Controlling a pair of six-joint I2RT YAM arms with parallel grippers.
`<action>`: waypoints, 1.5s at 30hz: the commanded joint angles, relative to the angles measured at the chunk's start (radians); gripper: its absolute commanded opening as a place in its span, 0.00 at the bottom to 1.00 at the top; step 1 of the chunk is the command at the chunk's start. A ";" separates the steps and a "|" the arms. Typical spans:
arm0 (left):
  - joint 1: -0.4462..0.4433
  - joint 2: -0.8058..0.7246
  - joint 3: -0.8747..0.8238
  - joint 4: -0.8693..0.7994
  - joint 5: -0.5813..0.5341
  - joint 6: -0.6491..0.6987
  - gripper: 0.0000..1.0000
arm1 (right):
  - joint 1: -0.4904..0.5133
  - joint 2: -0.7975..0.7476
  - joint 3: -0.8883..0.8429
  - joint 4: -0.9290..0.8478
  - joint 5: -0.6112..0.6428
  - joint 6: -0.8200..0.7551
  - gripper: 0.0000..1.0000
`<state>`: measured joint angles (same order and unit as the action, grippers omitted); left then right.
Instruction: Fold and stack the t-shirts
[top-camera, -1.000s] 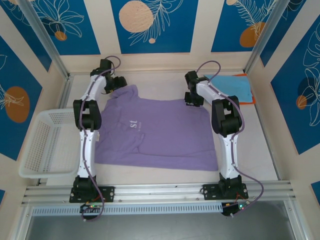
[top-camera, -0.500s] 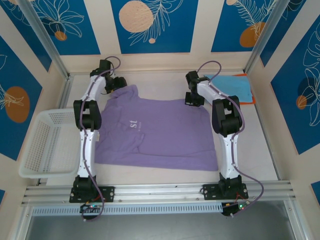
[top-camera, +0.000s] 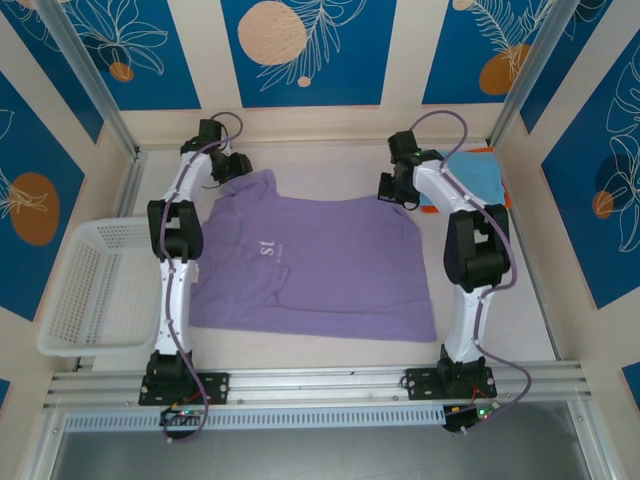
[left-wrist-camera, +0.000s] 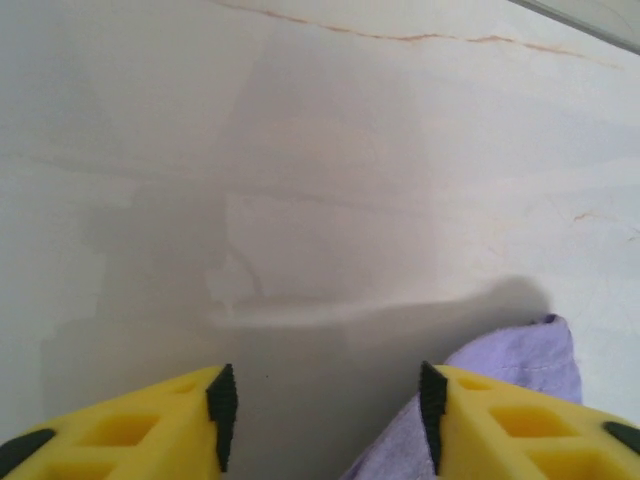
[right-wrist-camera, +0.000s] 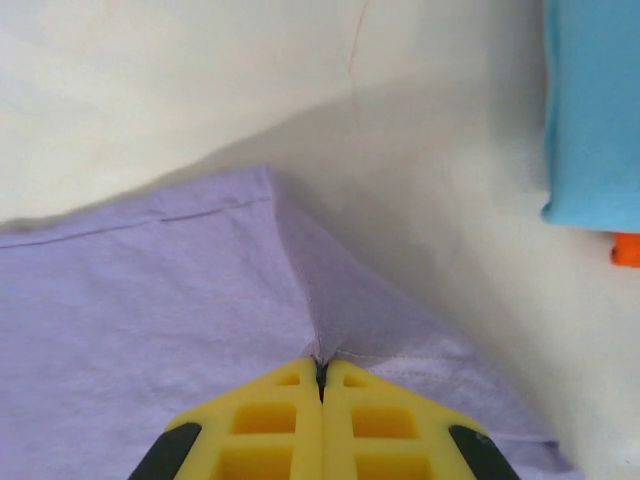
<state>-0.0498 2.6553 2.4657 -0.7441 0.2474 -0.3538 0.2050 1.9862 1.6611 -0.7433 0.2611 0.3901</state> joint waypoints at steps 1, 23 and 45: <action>0.008 0.013 0.030 0.010 0.052 0.023 0.45 | -0.010 -0.047 -0.051 0.034 -0.067 -0.021 0.00; -0.261 -0.744 -1.139 0.847 -0.265 0.287 0.12 | -0.042 -0.305 -0.423 0.282 -0.229 0.150 0.00; -0.030 -0.804 -1.133 0.366 -0.144 -0.385 0.71 | -0.052 -0.298 -0.499 0.367 -0.293 0.182 0.00</action>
<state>-0.0864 1.7939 1.3106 -0.2863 -0.0666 -0.5961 0.1566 1.7023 1.1698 -0.3962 -0.0006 0.5583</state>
